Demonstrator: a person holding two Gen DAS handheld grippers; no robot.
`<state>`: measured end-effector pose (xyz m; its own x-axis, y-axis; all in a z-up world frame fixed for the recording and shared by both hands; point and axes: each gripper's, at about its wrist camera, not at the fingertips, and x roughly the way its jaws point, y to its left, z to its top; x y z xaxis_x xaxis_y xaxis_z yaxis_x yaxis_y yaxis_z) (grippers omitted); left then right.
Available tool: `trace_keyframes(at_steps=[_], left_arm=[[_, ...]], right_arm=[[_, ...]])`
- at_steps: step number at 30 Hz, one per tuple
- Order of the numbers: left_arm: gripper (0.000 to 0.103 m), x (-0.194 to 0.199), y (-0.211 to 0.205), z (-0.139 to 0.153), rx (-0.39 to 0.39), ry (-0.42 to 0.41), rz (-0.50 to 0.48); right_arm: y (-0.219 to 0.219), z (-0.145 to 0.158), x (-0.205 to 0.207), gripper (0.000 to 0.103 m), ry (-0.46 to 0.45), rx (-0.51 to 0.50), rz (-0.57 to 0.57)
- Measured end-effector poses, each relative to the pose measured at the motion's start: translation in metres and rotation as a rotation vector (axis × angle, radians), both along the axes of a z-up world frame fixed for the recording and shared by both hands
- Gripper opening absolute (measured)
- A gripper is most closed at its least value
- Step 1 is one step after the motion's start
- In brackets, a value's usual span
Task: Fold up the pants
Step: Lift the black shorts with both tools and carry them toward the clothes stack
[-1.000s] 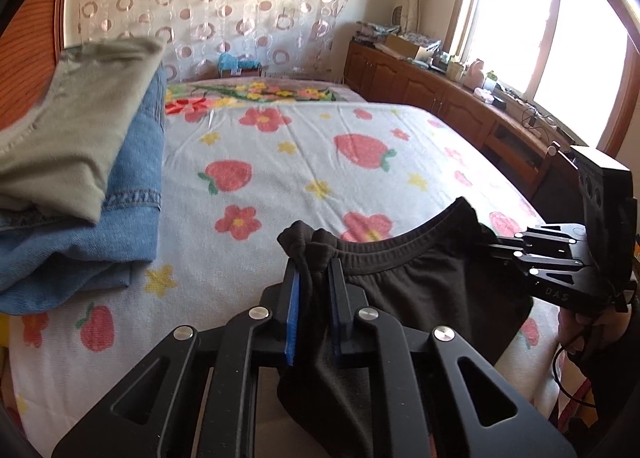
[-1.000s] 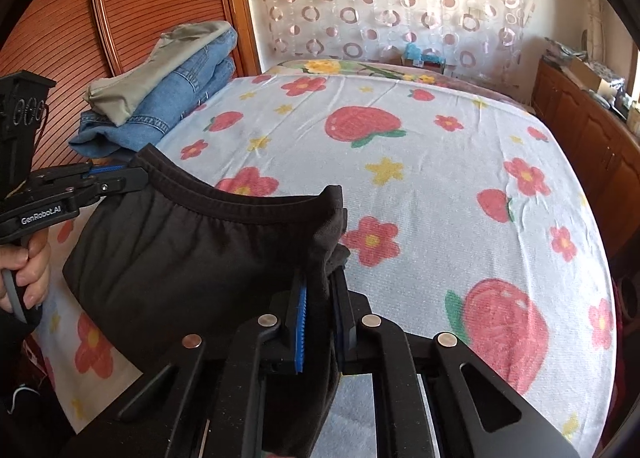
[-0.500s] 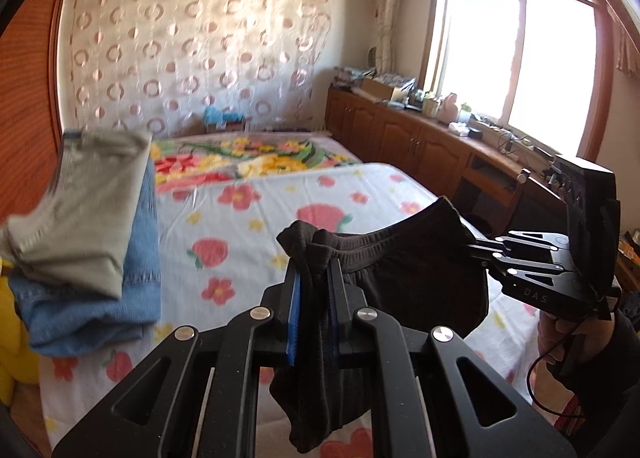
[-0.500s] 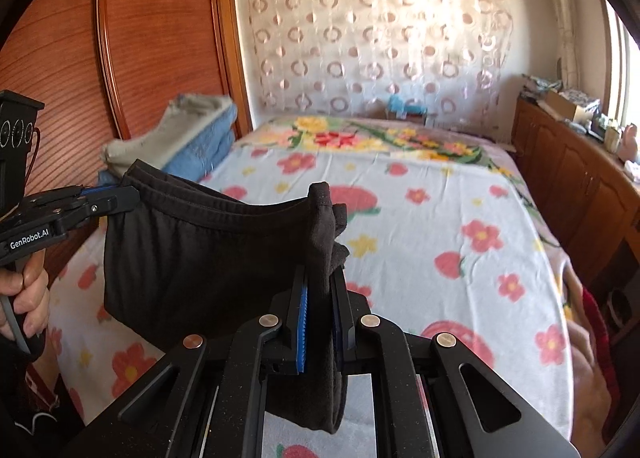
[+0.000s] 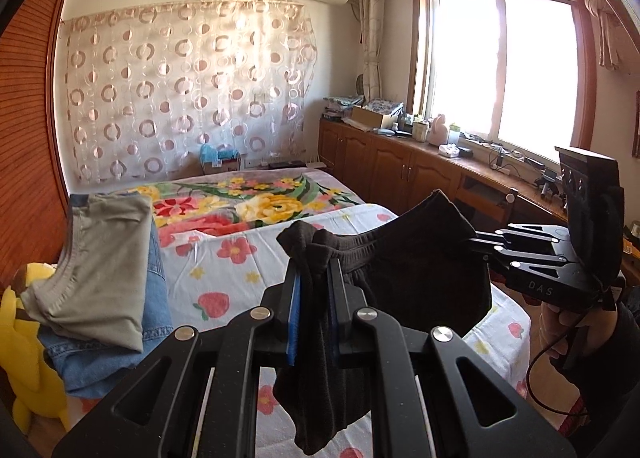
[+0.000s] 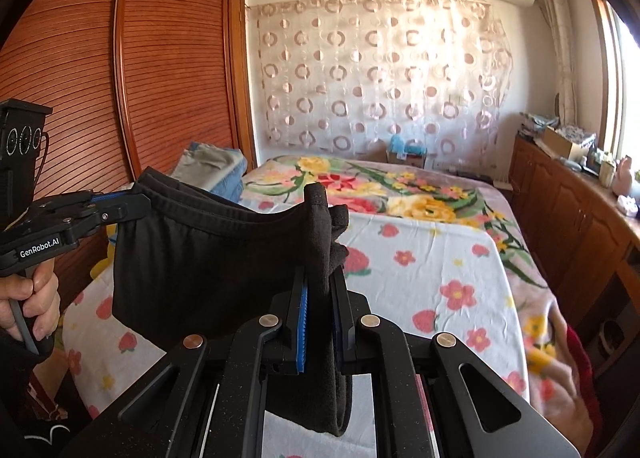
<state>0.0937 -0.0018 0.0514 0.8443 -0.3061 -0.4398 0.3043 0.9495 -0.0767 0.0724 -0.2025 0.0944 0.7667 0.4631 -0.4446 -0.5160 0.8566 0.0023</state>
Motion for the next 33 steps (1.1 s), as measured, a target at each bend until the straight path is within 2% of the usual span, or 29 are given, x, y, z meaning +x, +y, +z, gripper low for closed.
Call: trace_keyframes(at_steps=[11, 18, 33], left_arm=[[0.013, 0.009, 0.024, 0.005, -0.001, -0.021, 0.047], [0.013, 0.017, 0.040, -0.001, -0.006, -0.011, 0.080], [0.013, 0.035, 0.079, 0.003, -0.024, -0.005, 0.158]], right_arm=[[0.014, 0.000, 0.020, 0.010, -0.039, -0.042, 0.057], [0.022, -0.005, 0.041, 0.010, -0.023, -0.049, 0.092], [0.042, 0.010, 0.093, 0.010, -0.030, -0.076, 0.184]])
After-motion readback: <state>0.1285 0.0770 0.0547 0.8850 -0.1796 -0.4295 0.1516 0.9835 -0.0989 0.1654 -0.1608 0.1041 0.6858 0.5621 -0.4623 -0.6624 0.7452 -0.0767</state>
